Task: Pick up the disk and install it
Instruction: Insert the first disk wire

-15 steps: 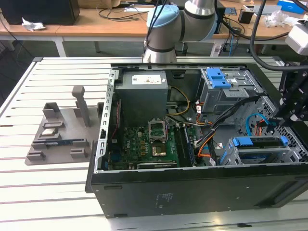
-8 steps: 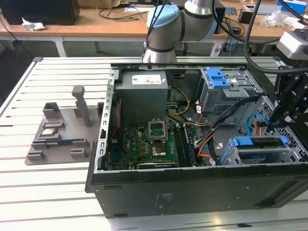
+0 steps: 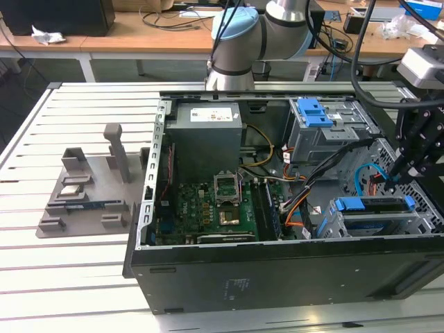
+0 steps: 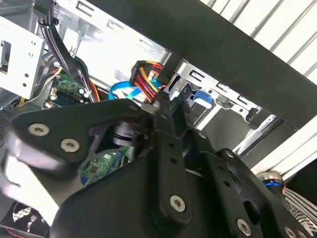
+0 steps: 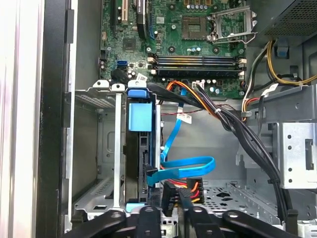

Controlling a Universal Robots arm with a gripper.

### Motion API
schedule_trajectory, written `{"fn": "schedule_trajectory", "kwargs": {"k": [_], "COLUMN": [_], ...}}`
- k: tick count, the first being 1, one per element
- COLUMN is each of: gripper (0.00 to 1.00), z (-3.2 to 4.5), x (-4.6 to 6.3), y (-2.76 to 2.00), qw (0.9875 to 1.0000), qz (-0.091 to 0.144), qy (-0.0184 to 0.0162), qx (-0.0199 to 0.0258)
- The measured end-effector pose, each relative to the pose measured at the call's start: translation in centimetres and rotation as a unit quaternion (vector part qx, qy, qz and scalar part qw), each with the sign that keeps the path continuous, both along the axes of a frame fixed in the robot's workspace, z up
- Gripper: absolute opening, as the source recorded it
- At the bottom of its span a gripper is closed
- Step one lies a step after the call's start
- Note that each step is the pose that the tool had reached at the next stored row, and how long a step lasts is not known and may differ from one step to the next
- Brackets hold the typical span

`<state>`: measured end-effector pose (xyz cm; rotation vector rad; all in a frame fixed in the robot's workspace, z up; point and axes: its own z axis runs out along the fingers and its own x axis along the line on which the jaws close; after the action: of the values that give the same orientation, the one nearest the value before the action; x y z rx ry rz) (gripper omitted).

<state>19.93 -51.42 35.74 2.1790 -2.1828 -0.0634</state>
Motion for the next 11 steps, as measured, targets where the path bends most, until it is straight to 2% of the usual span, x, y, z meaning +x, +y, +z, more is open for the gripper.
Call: {"fn": "schedule_trajectory", "kwargs": {"k": [2, 4, 6, 8, 11], "gripper": [0.17, 0.17, 0.17, 0.17, 0.17], "z": [0.00, -0.01, 0.00, -0.02, -0.18], "x": [0.0, 0.0, 0.0, -0.3, -0.7], "y": [0.00, -0.07, -0.48, -1.11, -1.48], "qw": [1.0000, 1.0000, 1.0000, 1.0000, 1.0000], "qz": [0.000, 0.000, 0.000, 0.000, 0.000], "qy": [0.0000, 0.0000, 0.0000, 0.0000, 0.0000], "qx": [-0.0001, -0.0003, -0.0005, -0.0013, -0.0014]}}
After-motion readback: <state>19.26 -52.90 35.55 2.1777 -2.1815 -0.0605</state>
